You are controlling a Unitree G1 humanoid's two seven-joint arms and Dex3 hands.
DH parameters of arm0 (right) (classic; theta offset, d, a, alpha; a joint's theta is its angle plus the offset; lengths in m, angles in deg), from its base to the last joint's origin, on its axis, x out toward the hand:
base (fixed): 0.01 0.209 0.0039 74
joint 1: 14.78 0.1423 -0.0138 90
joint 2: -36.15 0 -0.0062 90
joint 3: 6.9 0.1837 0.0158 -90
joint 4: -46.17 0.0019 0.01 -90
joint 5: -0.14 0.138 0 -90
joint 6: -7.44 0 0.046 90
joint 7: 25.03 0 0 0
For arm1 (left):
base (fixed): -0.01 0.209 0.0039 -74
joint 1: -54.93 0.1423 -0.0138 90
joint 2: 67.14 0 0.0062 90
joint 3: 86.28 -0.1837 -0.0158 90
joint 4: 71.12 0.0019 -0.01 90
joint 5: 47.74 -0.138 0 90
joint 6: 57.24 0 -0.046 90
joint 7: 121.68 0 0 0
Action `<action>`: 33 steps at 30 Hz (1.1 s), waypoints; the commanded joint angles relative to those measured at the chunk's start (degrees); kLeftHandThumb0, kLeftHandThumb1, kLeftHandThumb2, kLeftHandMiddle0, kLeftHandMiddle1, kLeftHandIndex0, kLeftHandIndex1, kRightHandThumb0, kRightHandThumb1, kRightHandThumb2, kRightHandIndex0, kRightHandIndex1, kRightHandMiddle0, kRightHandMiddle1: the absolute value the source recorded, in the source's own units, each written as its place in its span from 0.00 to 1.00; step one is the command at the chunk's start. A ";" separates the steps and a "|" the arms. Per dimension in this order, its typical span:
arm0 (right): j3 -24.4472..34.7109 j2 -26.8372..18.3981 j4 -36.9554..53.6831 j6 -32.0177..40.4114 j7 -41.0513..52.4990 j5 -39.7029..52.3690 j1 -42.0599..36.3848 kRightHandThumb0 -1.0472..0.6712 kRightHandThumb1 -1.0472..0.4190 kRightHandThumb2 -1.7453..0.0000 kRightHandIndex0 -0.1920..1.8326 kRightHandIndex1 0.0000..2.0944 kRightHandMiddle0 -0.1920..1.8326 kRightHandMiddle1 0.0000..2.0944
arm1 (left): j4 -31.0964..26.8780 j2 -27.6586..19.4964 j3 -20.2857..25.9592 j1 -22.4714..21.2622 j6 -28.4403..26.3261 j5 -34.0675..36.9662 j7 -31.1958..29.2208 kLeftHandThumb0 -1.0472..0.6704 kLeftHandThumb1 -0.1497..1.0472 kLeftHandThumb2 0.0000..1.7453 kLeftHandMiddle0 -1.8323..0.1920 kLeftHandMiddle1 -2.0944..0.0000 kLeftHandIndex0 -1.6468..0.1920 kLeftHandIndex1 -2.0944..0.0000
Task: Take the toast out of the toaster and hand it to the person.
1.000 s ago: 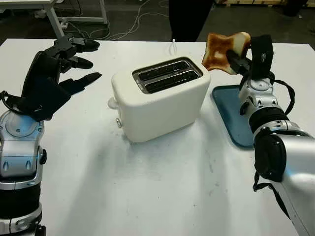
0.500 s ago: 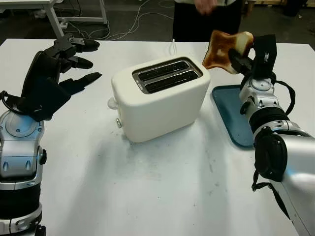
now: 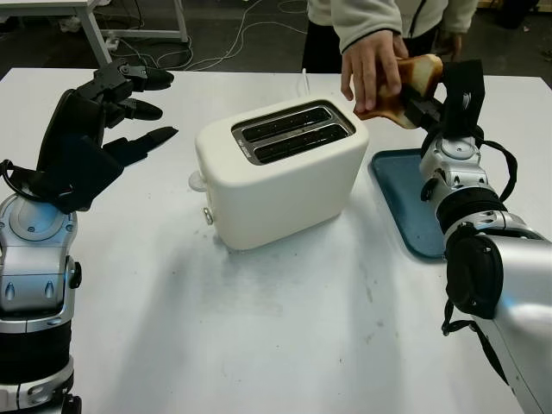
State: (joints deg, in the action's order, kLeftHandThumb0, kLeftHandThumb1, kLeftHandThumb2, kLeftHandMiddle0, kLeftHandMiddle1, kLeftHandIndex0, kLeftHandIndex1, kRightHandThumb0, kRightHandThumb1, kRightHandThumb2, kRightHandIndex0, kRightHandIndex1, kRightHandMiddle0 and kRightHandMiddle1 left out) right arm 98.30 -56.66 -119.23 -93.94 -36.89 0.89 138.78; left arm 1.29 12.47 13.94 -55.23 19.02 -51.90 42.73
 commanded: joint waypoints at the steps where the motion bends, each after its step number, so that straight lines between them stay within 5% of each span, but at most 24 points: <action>1: -0.45 0.36 0.58 -1.06 -0.67 -0.62 1.44 0.64 0.09 0.81 0.43 0.83 0.25 0.83 | 0.00 0.14 0.42 0.54 0.52 0.88 0.26 0.43 0.89 0.04 0.76 0.50 0.72 0.66; 33: -0.12 0.31 0.55 -2.05 1.89 0.33 1.22 0.66 0.09 0.82 0.43 0.83 0.24 0.83 | -0.13 -0.19 0.03 0.50 0.05 0.37 0.04 0.44 0.89 0.04 0.76 0.50 0.73 0.65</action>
State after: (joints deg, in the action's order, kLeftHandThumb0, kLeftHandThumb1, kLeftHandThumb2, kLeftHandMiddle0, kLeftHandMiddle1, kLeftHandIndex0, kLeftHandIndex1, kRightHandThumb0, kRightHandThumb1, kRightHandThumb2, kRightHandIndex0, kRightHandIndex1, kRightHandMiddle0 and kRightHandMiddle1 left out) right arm 98.02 -56.42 -119.17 -94.66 -35.28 0.97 138.80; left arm 1.49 12.49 13.99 -55.19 19.40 -51.97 42.73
